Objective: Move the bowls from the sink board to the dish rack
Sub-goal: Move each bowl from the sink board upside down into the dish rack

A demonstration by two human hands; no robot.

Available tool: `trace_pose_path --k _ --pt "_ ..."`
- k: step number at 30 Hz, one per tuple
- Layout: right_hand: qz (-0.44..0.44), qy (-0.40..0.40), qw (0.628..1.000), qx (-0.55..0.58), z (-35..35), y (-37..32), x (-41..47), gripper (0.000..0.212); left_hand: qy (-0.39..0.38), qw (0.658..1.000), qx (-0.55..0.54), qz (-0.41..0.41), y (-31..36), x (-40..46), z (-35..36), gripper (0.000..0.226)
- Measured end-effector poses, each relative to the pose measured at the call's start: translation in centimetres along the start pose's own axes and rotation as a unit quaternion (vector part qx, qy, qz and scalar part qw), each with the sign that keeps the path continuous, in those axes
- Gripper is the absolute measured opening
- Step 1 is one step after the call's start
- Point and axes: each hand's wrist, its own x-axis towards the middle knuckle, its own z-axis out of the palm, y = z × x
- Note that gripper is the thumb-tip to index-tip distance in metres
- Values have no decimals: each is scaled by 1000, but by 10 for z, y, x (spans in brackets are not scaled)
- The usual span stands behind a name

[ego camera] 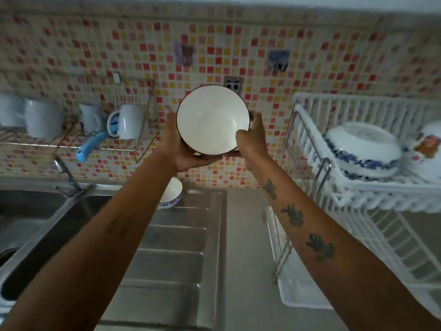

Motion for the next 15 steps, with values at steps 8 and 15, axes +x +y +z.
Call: trace_pose_path --k 8,15 --pt "-136 -23 986 -88 -98 -78 -49 60 -152 988 31 29 -18 -58 104 67" --pt "-122 -35 988 -94 -191 -89 -63 54 -194 979 61 -22 -51 -49 167 90"
